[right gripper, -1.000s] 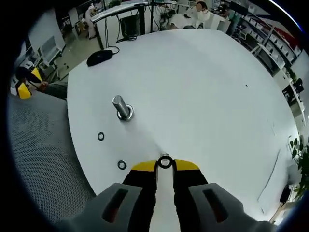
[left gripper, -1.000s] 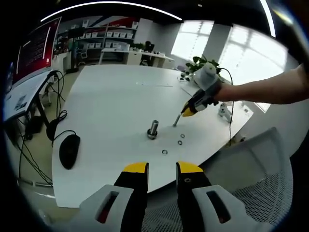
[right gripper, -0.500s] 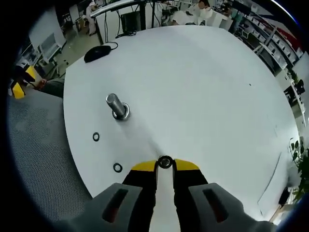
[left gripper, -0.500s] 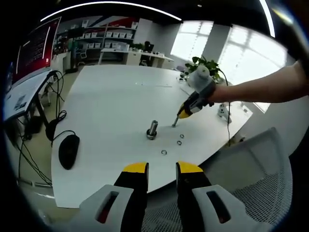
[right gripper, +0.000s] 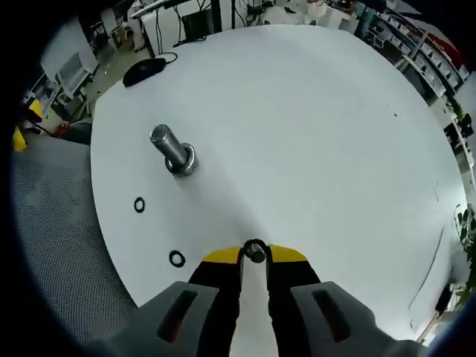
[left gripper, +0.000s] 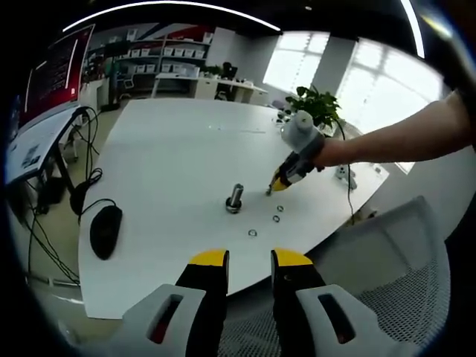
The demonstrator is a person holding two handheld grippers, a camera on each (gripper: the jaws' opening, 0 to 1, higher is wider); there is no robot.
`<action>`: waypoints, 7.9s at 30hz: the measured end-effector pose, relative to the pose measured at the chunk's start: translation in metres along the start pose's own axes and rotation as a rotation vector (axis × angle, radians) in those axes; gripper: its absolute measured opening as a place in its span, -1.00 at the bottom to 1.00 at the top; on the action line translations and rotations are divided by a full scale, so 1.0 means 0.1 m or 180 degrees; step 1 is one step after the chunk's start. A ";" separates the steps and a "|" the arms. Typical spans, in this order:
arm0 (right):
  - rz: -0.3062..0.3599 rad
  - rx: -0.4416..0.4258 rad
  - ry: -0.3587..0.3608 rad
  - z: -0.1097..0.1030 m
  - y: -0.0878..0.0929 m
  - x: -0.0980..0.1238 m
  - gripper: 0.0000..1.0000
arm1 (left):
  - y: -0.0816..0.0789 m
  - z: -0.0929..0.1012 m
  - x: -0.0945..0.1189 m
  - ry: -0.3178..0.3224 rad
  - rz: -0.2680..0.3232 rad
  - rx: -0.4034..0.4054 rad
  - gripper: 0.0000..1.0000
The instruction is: Place the washer onto the threaded stud by aligning its center hole with the stud, sliding it down to the base, and recovering from edge contact or off-axis alignment until the washer reaches the visible bottom stop.
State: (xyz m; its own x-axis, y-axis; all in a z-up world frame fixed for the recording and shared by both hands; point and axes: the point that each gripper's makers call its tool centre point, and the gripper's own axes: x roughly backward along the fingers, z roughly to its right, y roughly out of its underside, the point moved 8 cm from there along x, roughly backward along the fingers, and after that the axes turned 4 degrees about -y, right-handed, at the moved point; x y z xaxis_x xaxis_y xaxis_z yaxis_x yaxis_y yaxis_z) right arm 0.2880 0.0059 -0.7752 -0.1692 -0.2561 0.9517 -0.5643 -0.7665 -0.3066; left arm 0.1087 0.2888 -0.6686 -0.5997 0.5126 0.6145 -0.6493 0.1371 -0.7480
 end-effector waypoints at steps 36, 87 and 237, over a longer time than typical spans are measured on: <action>-0.0098 -0.0199 0.0041 -0.17 0.25 0.04 -0.55 | 0.00 0.01 0.00 0.0034 -0.0005 -0.0023 -0.60; 0.0325 0.0724 -0.0511 -1.26 -0.25 -0.30 -0.49 | 0.00 -0.01 0.01 0.0001 0.0012 0.0013 -0.60; 0.0371 0.0641 0.0236 -0.15 -0.07 0.43 -0.72 | 0.01 -0.02 0.00 -0.0027 -0.0025 0.0015 -0.61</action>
State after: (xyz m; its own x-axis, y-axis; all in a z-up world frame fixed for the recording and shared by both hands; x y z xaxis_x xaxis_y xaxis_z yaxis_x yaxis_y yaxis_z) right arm 0.2724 0.0092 -0.7322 -0.2869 -0.3114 0.9059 -0.3662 -0.8382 -0.4041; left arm 0.1088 0.2906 -0.6697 -0.5984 0.5043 0.6225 -0.6562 0.1373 -0.7420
